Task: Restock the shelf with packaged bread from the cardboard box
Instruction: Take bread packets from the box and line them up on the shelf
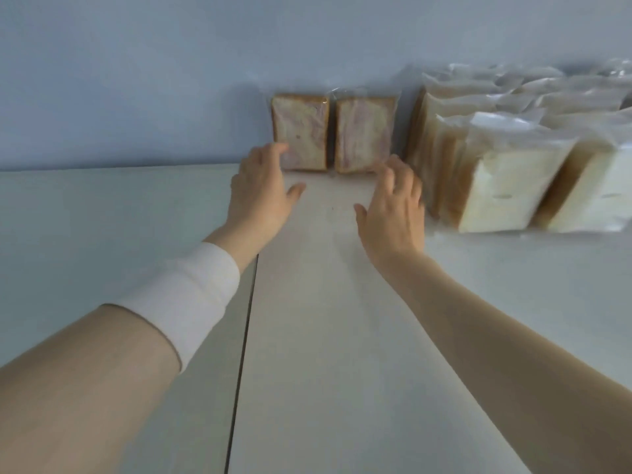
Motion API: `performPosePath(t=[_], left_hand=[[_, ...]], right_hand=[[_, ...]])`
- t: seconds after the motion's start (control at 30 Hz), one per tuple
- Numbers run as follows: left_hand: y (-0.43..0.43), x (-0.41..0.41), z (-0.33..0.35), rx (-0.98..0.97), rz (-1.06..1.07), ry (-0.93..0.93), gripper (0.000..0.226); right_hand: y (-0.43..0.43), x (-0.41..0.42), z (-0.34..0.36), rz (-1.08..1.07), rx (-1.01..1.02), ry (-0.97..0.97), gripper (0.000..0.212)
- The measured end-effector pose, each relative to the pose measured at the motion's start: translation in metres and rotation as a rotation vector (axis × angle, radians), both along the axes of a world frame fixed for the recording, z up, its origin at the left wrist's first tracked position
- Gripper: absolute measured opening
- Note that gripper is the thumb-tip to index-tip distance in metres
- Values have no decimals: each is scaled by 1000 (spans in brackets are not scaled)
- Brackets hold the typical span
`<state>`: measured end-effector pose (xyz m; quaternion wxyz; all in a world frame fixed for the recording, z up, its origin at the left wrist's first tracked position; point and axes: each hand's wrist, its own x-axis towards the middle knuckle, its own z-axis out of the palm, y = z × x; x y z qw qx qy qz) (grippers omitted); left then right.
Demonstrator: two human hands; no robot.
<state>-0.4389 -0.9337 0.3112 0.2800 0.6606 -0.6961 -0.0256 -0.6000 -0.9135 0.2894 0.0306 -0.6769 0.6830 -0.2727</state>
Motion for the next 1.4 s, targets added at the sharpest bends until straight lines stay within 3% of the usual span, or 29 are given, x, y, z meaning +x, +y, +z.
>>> performPosePath(t=[0.1,0.17,0.33,0.5,0.73,0.87,1.1,1.27,1.4], left_hand=[[57,-21,8,176,-73,-423,55],[94,-41,14,252,-79,-534,53],[171,-113,35,326,-162,-498,46],[246,-227,51,338,-459,-462,49],[370,-368,12,314,-815,-473,43],[445,-447,-24,311,-949,-520,46],[566,-581,-138,526,-1143,-686,47],[617,-658,-197,651,-1235,-757,49],[618,-723,-253,761,-1275,-777,45]], right_hand=[[42,-25,9,64,92,193,62],[75,-47,15,54,132,222,59],[172,-118,37,-16,177,209,52],[279,-214,43,-290,284,223,53],[445,-329,15,-608,410,156,43],[556,-391,-20,-774,521,87,47],[717,-477,-130,-995,794,-72,37],[759,-537,-178,-1068,891,-187,42],[750,-587,-226,-1129,875,-394,39]])
